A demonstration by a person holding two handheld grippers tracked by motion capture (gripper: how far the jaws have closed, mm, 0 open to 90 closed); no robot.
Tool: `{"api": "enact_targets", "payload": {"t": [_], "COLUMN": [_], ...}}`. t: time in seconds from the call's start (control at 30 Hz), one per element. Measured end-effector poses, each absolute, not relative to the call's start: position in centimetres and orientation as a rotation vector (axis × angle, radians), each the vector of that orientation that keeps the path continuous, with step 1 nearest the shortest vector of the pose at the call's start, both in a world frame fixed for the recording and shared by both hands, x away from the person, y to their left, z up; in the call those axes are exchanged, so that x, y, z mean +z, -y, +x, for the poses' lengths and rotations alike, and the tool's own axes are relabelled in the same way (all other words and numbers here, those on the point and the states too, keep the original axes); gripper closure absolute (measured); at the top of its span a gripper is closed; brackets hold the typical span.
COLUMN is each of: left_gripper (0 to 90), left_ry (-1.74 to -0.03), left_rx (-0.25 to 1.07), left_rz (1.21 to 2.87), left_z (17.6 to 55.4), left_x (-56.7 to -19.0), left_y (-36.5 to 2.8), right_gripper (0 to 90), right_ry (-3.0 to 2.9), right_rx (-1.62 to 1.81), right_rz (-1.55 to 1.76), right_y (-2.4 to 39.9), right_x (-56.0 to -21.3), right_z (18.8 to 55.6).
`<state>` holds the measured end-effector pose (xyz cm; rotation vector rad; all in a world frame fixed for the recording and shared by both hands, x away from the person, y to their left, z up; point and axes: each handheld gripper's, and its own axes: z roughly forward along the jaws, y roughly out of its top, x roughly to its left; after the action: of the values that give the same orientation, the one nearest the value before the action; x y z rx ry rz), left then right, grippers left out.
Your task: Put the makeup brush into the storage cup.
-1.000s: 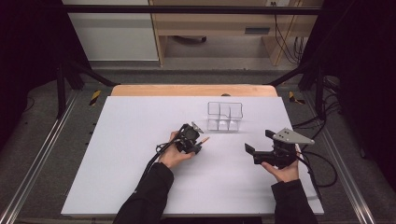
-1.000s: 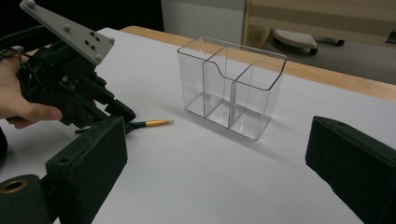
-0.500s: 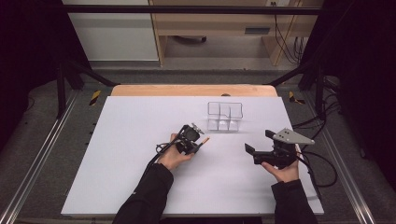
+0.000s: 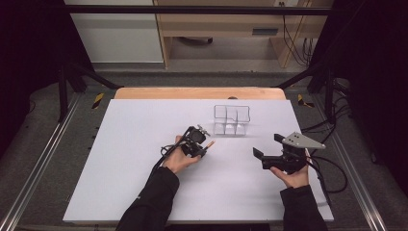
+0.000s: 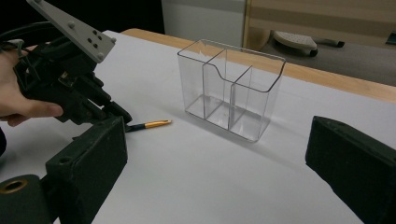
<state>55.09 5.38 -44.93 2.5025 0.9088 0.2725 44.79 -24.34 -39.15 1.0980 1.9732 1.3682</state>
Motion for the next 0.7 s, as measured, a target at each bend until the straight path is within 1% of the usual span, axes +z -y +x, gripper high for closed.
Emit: {"api": "enact_targets", "payload": {"t": [0.2, 0.23, 0.5, 0.7], "left_gripper": [73.3, 74.7, 77.7, 81.9], "left_ry": [-0.894, -0.895, -0.924, -0.908], "left_rx": [0.242, 0.236, 0.204, 0.241], "left_rz": [2.563, 2.568, 2.605, 2.647], "left_z": [55.6, 55.7, 55.6, 55.3], "left_x": [-45.1, -45.1, -44.9, -44.9], "left_y": [-4.9, -4.9, -4.8, -4.2], "right_gripper": [5.8, 5.8, 5.8, 5.8], "right_ry": [-1.971, -1.972, -1.974, -1.977], "right_rx": [1.373, 1.374, 1.375, 1.374], "right_rz": [1.097, 1.096, 1.097, 1.097], "right_y": [24.4, 24.4, 24.4, 24.4], "right_x": [-39.1, -39.1, -39.1, -39.1], "right_z": [44.8, 44.8, 44.8, 44.8]}}
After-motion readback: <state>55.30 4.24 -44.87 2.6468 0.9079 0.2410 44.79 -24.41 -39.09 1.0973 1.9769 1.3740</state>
